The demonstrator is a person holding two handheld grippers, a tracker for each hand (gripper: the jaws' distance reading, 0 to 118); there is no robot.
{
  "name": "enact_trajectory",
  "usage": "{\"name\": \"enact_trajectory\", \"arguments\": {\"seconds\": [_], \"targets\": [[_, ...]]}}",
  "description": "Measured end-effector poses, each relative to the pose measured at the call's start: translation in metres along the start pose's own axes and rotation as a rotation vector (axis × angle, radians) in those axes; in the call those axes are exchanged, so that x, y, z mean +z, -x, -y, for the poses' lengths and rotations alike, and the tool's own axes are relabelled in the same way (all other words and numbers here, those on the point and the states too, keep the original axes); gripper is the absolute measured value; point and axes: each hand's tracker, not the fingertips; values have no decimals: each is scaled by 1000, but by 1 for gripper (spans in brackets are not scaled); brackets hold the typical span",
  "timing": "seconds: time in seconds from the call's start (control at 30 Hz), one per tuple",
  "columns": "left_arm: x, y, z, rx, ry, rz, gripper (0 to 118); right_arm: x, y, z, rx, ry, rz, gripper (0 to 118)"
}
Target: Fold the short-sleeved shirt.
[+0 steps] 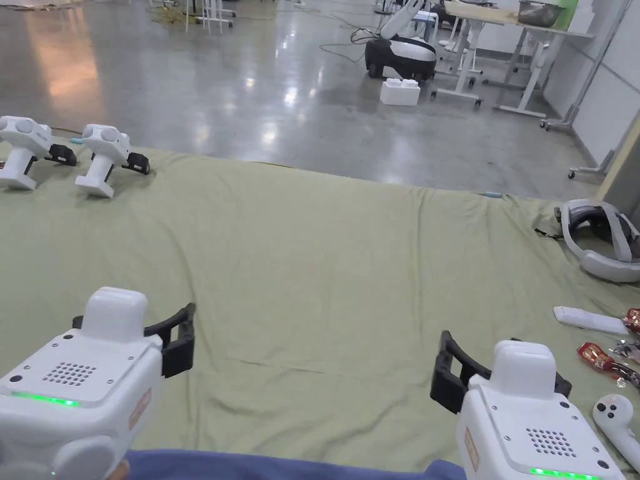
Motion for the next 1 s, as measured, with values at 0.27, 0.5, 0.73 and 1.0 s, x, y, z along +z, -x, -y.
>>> {"name": "enact_trajectory", "arguments": {"seconds": [0.27,0.5,0.73,1.0], "targets": [[5,-31,-32,-30,-129,-75,19,-4,34,-26,-12,-97,16,20],[10,-19,-36,29,-144,-90,1,-1,39,-25,-30,-133,3,6],[14,37,-14,60,52,-16,1,1,39,-26,16,-129,-19,6],[15,129,65,125,434,82,2,-13,45,-14,52,-36,-49,6]]}}
